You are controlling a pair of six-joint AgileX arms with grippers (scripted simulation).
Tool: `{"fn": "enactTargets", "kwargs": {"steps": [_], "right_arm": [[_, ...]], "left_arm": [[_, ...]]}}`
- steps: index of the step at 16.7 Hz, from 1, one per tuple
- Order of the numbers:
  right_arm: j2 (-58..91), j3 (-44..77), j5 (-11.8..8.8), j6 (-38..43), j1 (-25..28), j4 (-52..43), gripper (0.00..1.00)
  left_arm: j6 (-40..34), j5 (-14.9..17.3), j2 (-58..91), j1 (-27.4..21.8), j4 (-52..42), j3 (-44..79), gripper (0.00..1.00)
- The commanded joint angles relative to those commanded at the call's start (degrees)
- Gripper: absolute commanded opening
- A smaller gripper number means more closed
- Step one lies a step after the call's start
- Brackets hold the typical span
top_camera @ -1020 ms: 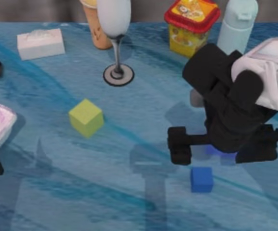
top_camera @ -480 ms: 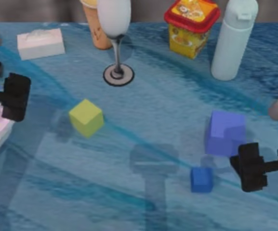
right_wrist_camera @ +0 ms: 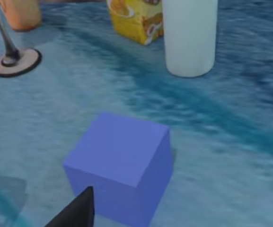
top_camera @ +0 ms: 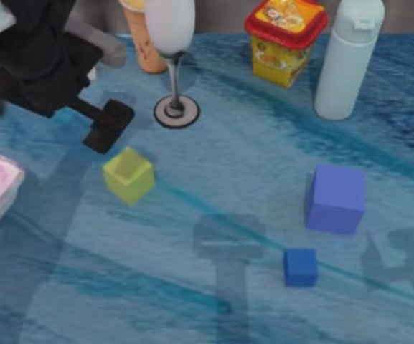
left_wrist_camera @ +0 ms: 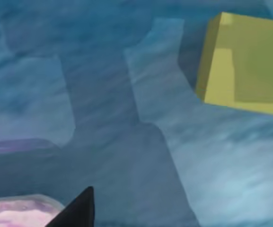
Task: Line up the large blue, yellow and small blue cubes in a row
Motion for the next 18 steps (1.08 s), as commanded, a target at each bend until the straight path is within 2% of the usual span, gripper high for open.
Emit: {"fn": "enactTargets", "kwargs": {"steps": [5,7,14,18], "right_arm": [[-12.9,-7.91,0.47,-5.82,-10.84,9.45,1.0],[-15.93,-9.1,0.57,-6.97,-13.42,11.58,1.0],[-17.08,-9.51,0.6,-7.36,-14.39,12.36,1.0],[-17.08,-9.51,0.6,-7.36,-14.39,12.36,1.0]], "left_arm": [[2.88,0.01,17.99,-2.95,-9.23,15.8,1.0],[3.48,-0.01,21.41,-3.56,-11.07,19.17,1.0],[3.69,-0.02,22.56,-3.52,-11.44,20.15,1.0],[3.83,0.0,24.75,-3.66,-4.77,15.7,1.0]]}}
